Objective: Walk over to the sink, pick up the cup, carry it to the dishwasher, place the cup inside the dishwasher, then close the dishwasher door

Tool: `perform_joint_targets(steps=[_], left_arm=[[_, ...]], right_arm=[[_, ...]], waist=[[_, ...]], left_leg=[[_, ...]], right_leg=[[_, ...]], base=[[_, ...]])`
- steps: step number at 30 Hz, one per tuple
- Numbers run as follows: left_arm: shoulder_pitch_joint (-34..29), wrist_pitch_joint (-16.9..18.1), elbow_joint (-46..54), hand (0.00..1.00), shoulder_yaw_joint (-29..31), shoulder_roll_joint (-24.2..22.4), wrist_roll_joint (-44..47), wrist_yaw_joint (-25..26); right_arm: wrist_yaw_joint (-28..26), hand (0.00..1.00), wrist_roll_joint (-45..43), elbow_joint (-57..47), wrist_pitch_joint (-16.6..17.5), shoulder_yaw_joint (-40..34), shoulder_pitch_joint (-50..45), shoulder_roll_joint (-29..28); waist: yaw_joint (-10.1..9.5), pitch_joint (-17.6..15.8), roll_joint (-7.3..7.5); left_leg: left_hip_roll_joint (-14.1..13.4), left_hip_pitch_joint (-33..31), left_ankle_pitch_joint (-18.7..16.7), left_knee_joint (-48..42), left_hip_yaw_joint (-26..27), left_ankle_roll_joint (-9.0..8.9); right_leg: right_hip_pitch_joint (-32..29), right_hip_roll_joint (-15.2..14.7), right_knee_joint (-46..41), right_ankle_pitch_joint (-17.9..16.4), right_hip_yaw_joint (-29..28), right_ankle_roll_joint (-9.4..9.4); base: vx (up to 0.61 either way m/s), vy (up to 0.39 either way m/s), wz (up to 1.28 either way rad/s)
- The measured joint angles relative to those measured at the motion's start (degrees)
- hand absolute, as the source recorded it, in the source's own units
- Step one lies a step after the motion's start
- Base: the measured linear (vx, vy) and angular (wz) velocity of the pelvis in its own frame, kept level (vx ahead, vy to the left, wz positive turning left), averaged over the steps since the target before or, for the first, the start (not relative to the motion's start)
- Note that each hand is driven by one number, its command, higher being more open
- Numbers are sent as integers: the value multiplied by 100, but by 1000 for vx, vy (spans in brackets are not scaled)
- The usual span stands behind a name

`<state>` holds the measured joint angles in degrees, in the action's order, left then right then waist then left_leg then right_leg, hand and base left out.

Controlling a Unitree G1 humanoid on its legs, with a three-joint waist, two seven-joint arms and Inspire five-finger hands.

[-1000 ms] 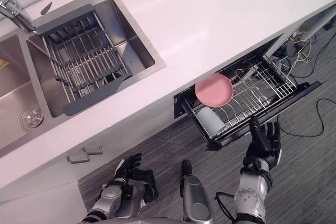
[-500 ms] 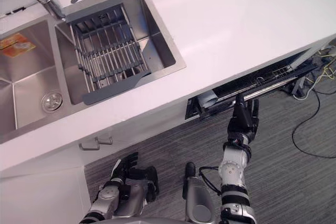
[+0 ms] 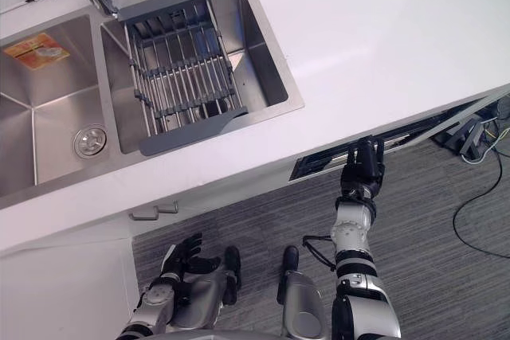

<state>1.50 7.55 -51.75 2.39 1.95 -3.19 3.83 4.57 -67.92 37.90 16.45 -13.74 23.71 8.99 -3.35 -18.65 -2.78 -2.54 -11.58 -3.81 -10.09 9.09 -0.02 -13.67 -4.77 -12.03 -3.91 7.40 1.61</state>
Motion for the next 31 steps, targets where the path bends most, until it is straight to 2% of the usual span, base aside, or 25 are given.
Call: perform_joint_targets(steps=[4,7,9,11,13,18,20,22,27,29,31], left_arm=[[-21,0,-81,90,-48,2,0,-2],[-34,-2,-165,90,-67,55,-1,-3],[-47,-20,-283,90,-76,85,9,-10],[-57,-28,-295,90,-99,128,8,-12],[-144,-28,-294,90,-116,228,3,-11],[-288,-33,-304,90,-107,376,-6,-10],[-311,-47,-357,90,-108,401,-10,-10],[-348,-46,-373,90,-107,402,-11,-11],[-416,-46,-376,90,-99,416,-33,-13],[-446,-46,-381,90,-100,438,-132,-21],[-503,-46,-432,90,-100,455,-142,-33]], right_arm=[[-51,90,265,146,-135,138,47,235],[-100,90,764,170,-356,512,-136,333],[-176,90,1302,113,-593,812,-602,295],[-219,90,1564,39,-713,861,-910,183],[-227,90,2027,-53,-819,863,-1393,31],[-223,90,2810,-274,-834,843,-2248,-55],[-216,90,3392,-277,-835,776,-2615,-74],[-219,90,3718,-270,-838,769,-2870,-93],[-219,90,5079,26,-850,764,-3282,-225],[-215,90,5699,508,-889,761,-3344,-245],[-220,90,5915,876,-960,752,-3345,-248]], waist=[[-2,66,-93],[-1,76,-93],[-4,225,-79],[2,238,-68],[9,384,9],[149,584,246],[202,724,355],[219,816,408],[268,981,438],[265,1063,444],[265,1129,441]], left_leg=[[82,11,244,333,-135,18],[112,38,381,459,-179,40],[143,70,470,616,-257,43],[167,160,500,682,-318,32],[198,223,538,787,-351,30],[257,477,538,963,-354,33],[284,583,543,1009,-354,67],[305,676,512,1011,-396,84],[355,825,479,1037,-638,95],[365,917,479,1074,-753,95],[374,1013,483,1109,-772,100]], right_leg=[[0,-10,263,272,44,8],[61,-13,433,426,76,9],[126,-25,591,510,153,22],[247,-39,673,528,213,43],[324,-52,783,538,241,104],[589,-79,983,570,241,146],[711,-72,1071,597,240,138],[823,-72,1129,600,232,154],[1003,-96,1215,588,255,182],[1122,-107,1226,566,343,200],[1206,-120,1223,548,362,209]], base=[[-102,34,7],[-106,43,7],[-72,38,18],[-35,39,19],[-10,40,11],[58,40,0],[84,20,-1],[84,9,-5],[38,10,3],[-7,2,17],[-6,6,6]])
